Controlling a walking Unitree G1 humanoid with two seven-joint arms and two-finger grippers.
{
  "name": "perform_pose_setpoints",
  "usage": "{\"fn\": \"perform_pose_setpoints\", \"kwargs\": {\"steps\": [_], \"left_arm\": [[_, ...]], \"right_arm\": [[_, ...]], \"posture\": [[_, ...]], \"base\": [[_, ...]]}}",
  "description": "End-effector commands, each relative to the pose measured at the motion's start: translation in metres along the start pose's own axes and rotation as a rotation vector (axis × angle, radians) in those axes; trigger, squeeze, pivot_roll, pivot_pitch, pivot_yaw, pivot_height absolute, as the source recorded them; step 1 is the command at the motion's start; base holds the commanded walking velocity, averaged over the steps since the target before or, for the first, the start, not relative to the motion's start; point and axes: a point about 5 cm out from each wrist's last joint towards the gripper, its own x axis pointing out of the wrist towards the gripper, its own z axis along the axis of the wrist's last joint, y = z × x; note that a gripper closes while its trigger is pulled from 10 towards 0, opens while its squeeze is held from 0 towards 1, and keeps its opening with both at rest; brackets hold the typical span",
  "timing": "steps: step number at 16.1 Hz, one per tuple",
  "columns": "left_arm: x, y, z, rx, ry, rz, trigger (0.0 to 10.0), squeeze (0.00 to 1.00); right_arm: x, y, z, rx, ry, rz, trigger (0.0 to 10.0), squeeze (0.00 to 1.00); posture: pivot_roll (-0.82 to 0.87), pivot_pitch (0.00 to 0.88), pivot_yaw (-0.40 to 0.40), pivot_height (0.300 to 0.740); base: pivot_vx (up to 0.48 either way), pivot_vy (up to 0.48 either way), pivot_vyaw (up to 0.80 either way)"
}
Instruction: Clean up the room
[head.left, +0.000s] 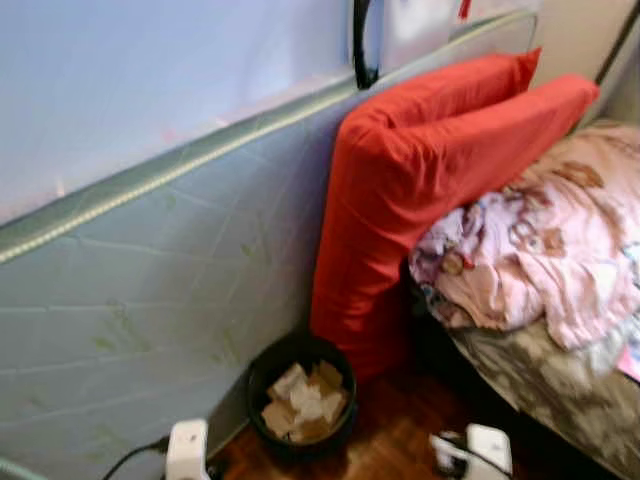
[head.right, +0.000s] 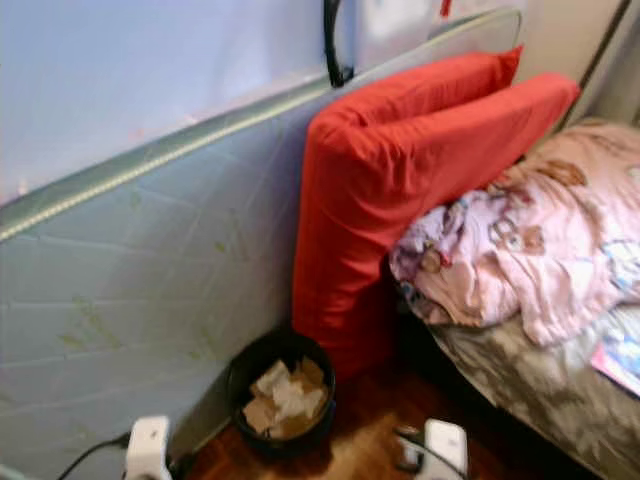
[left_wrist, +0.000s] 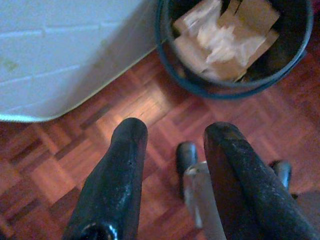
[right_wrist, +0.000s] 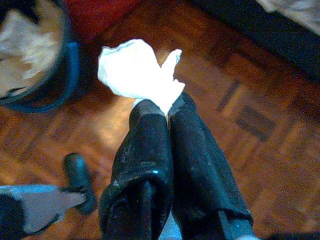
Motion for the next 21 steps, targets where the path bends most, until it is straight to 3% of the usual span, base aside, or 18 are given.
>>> {"fn": "perform_pose_setpoints", "kwargs": {"steps": [1, 8, 18, 21], "left_arm": [[0.0007, -0.0010, 0.0012, 0.002, 0.007, -0.002, 10.0, 0.00], [0.0011, -0.0022, 0.0038, 0.005, -0.011, -0.010, 10.0, 0.00], [0.0021, -0.0039, 0.0054, -0.001, -0.006, -0.008, 10.0, 0.00], [0.0017, -0.0026, 0.0045, 0.000, -0.005, -0.005, 10.0, 0.00]], "right_arm": [[-0.0005, -0.0027, -0.0016, -0.005, 0.007, -0.007, 10.0, 0.00], [-0.0002, -0.0026, 0.0004, -0.015, -0.002, -0.005, 10.0, 0.00], [0.0004, -0.0007, 0.0031, -0.020, -0.013, -0.001, 10.0, 0.00], [0.0000, -0.0022, 0.0017, -0.003, -0.010, -0.009, 10.0, 0.00]], "posture": [[-0.07, 0.000, 0.051, 0.740], [-0.07, 0.000, 0.051, 0.740], [-0.07, 0.000, 0.050, 0.740], [-0.07, 0.000, 0.050, 0.740]], "base": [[0.000, 0.266, 0.00], [0.000, 0.076, 0.00], [0.000, 0.000, 0.79], [0.000, 0.000, 0.13]]}}
